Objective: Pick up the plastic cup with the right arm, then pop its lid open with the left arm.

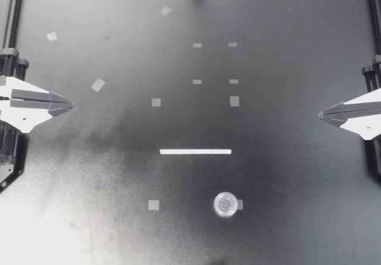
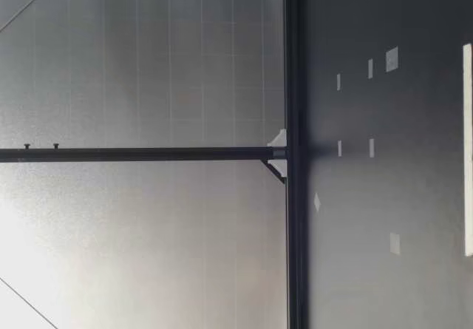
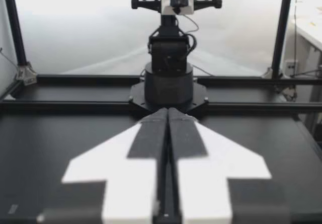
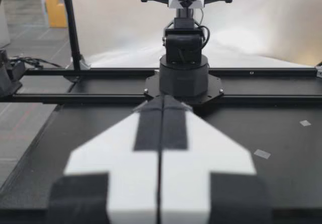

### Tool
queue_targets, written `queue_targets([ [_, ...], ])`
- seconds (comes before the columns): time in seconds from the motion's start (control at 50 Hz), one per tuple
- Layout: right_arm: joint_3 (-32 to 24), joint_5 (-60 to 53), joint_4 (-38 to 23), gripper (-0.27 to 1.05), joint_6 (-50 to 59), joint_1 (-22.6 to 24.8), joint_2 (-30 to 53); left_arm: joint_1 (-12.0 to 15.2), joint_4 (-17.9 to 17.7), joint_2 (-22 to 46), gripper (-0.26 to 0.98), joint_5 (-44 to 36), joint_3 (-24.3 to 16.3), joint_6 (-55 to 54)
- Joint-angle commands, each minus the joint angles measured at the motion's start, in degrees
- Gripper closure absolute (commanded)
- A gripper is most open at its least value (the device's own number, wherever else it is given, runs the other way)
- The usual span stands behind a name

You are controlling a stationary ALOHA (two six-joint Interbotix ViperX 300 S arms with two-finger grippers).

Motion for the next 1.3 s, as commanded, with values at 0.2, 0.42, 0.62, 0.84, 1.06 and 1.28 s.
queue_targets([
  [0.2, 5.2, -1.9, -0.1, 0.85, 0.6, 0.3, -2.3, -0.9, -2.1, 0.6, 0.69, -0.2, 6.0, -1.9],
  [0.42, 8.7, -1.3, -0.3, 0.82, 13.9, 4.7, 4.1, -2.1, -2.1, 9.5, 0.69, 5.2, -3.2, -1.8],
  [0.62, 9.9, -6.7, -0.4, 0.59, 23.0, 14.9, 17.5, -5.1, -2.2, 29.1, 0.69, 6.3, -12.7, -2.1],
  [0.84, 6.2, -16.3, -0.3, 0.19, 24.9, 16.3, 38.6, -8.3, -2.3, 49.3, 0.69, 5.5, -22.4, -1.8],
  [1.06, -0.1, -25.0, 0.0, 0.11, 24.9, 16.3, 57.0, -11.5, -2.3, 60.4, 0.69, 5.3, -30.2, -1.7],
  [1.28, -3.4, -26.8, 4.4, 0.11, 24.9, 16.3, 65.0, -12.7, -2.5, 63.8, 0.69, 2.8, -32.8, -2.4],
])
